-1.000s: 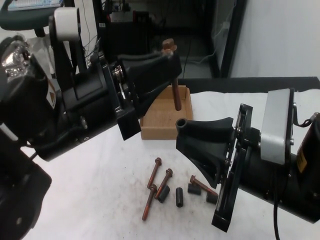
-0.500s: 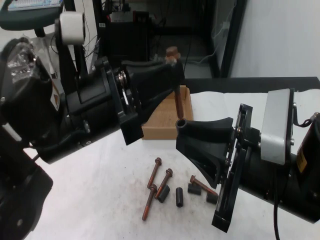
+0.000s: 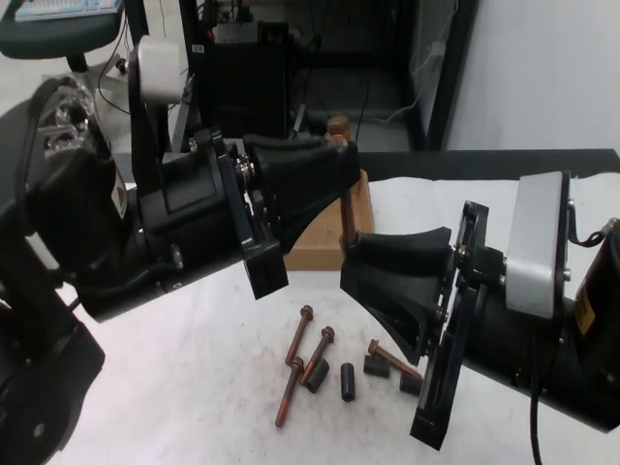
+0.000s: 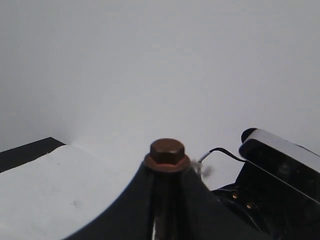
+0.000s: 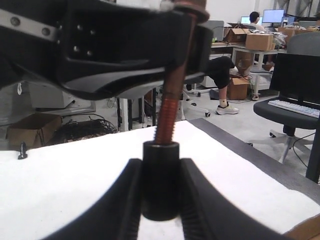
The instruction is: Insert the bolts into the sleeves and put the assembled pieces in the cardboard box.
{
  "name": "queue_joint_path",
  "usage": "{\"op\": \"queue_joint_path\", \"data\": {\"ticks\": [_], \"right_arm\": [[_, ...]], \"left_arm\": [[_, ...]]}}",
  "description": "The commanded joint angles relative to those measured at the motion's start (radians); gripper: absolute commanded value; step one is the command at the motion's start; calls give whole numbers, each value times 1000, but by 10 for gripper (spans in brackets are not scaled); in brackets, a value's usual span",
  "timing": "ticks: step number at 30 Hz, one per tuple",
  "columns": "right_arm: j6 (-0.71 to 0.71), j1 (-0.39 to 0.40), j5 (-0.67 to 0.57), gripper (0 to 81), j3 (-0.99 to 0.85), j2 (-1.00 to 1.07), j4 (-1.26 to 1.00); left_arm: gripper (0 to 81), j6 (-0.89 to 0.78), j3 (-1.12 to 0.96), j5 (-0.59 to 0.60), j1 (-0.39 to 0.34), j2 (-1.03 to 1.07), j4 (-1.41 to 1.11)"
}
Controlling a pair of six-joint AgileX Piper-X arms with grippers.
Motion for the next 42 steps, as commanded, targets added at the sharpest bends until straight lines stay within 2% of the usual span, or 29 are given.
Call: {"op": "queue_joint_path", "data": {"ticks": [1,10,12,14,19,20,21,27,31,38,40,42], "right_arm": [[31,1,-7,8,-6,-7,-67],[72,1,-7,8,-6,-7,-130],[76,1,-7,8,-6,-7,-130],[76,1,-7,8,-6,-7,-130],[76,1,-7,8,-6,-7,-130],[76,1,-7,8,-6,-7,-130],[76,1,-7,8,-6,-7,-130],[76,1,-7,8,-6,-7,-119],[76,1,-7,8,-6,-7,-72],[74,-3,6,8,-6,-7,74],[76,-3,69,8,-13,-7,125],[76,-6,150,8,-43,-7,237]], "left_arm": [[0,12,-8,1,-4,-1,3],[0,19,-6,11,-4,-1,76],[21,47,-6,39,-4,-1,118],[113,74,-6,88,-4,-1,138],[504,71,-6,121,-4,-1,138],[559,64,-6,121,-4,-1,138],[580,63,-6,121,-4,-1,138],[575,63,-6,121,-4,-1,127],[575,2,-6,121,-4,-1,31],[575,-101,-12,-19,20,-4,-196],[571,-121,-11,-62,35,-3,-212],[508,-135,-11,-94,49,-3,-202]]}}
